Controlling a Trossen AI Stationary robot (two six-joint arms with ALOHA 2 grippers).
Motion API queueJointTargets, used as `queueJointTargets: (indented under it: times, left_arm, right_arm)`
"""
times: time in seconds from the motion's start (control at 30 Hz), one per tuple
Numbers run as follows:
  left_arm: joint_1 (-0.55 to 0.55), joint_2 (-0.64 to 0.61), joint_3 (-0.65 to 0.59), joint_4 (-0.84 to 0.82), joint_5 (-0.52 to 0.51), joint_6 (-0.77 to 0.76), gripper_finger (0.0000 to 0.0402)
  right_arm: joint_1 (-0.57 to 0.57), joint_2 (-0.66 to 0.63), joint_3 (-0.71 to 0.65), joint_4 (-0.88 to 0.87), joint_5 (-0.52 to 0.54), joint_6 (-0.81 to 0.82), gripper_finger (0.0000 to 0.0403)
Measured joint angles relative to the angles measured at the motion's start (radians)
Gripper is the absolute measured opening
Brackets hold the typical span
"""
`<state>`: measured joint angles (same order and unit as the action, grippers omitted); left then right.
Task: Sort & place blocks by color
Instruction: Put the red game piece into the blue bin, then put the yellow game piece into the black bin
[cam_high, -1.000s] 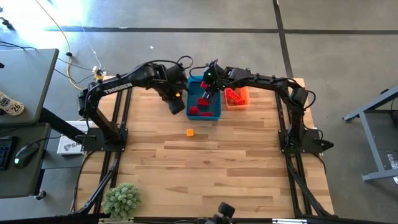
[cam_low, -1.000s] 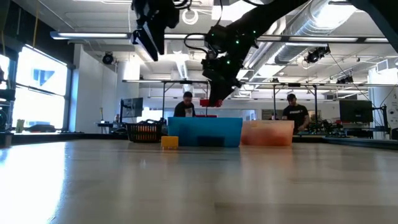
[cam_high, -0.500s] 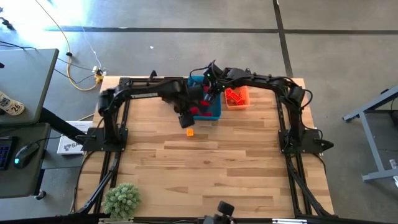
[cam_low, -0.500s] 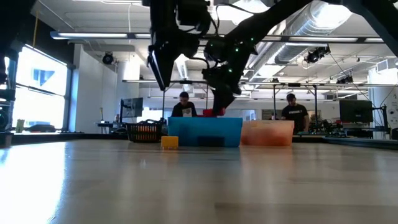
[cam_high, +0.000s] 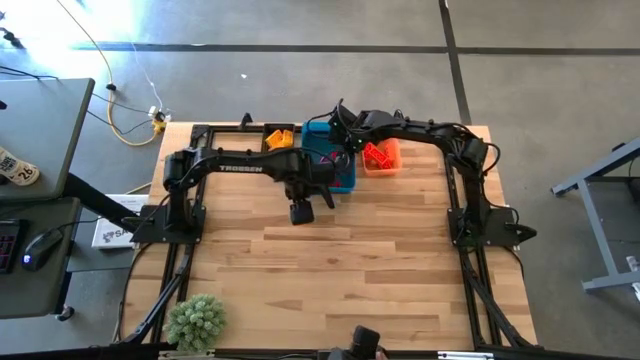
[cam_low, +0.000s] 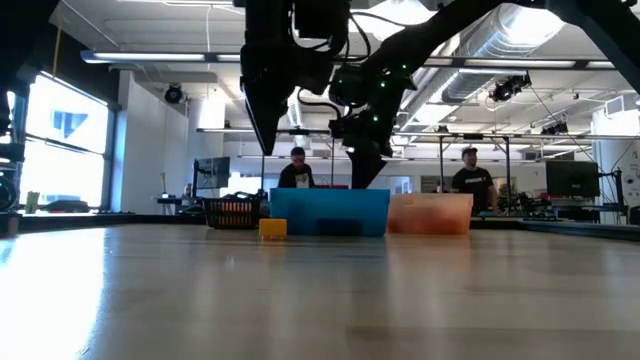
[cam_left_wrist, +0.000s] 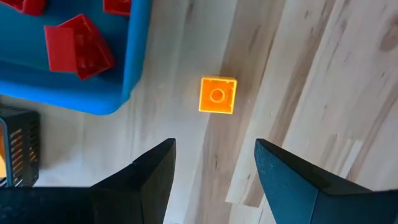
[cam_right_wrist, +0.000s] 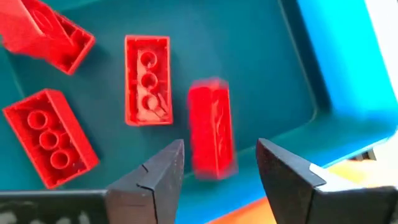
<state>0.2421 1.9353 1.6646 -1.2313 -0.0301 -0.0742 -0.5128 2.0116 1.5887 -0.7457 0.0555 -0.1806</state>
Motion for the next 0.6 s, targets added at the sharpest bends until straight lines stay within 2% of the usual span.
queueJointTargets:
  times: [0.33, 0.6]
  left_arm:
    - [-0.049, -0.001, 0.0, 0.024, 0.0, 0.021, 0.0206]
    - [-0.068, -0.001, -0.015, 0.108, 0.001, 0.111, 0.0206]
  right_arm:
    - [0.004, -0.007, 0.0, -0.104, 0.0, 0.089, 0.0193]
    - [0.019, -0.088, 0.0, -0.118, 0.002, 0.142, 0.0195]
